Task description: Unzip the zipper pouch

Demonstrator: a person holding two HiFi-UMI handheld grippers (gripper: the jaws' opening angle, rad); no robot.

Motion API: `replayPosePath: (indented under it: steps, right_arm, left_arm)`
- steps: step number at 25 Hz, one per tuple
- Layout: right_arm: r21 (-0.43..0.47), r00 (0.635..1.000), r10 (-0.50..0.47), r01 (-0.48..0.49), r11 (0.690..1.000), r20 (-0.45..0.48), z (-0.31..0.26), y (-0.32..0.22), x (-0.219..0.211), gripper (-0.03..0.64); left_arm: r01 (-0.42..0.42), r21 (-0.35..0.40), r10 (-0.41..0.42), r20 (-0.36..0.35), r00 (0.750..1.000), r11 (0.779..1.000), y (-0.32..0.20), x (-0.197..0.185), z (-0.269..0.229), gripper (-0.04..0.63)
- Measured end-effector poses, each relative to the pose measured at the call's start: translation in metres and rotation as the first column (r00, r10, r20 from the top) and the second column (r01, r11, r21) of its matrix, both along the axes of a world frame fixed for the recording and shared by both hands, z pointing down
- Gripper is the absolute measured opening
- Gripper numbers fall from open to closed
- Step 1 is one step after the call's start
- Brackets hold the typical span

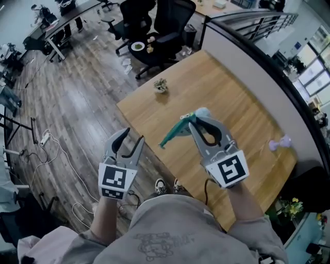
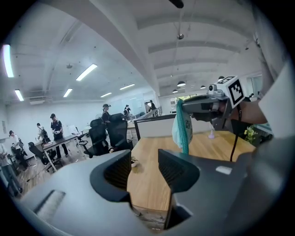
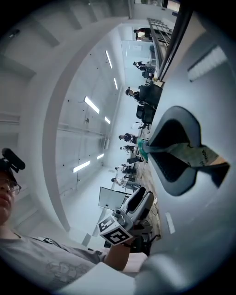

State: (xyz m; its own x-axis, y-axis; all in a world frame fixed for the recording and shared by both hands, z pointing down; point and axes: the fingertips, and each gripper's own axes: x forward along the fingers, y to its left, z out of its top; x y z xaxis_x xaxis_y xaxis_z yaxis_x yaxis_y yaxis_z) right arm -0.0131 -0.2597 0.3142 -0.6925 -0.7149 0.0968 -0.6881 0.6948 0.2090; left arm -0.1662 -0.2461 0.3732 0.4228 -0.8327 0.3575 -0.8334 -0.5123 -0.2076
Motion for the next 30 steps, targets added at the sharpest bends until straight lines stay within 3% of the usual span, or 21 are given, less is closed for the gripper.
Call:
replayPosePath:
  steps: [3,8,15,21,26,30]
  right_arm:
    - [0.019,1.0,0.015,-0.015,1.0,0.008,-0.013,0.013,0.003,0.049]
    - [-0.028,1.0,0.018,-0.018,0.999,-0.005,-0.012,0.026,0.006,0.049]
    - [-0.057,0.999,-0.007,0.004,0.998,-0.046,-0.001,0.034,0.003,0.049]
    - [-0.026,0.995,-0.057,0.055,0.998,-0.077,-0.006,0.039,-0.008,0.049]
    - [0.005,0.981,-0.14,0.142,0.99,-0.131,-0.005,0.05,-0.023,0.049]
    - [0.064,0.965,-0.214,0.226,0.972,-0.153,-0.01,0.06,-0.031,0.049]
  left_arm:
    - [0.0,0.022,0.001,-0.049,0.999,1.0,0.009,-0.001,-0.014,0.179]
    - [-0.021,-0.011,0.02,-0.121,0.992,1.0,0.018,-0.002,-0.016,0.179]
    - [-0.15,0.041,0.155,-0.201,0.967,0.988,0.018,0.018,-0.042,0.126]
    - [-0.338,0.074,0.345,-0.293,0.892,0.938,0.022,0.061,-0.077,0.127]
    - [-0.44,0.069,0.442,-0.268,0.856,0.895,0.028,0.088,-0.078,0.127]
    - [-0.517,0.034,0.499,-0.318,0.806,0.855,0.045,0.102,-0.078,0.13]
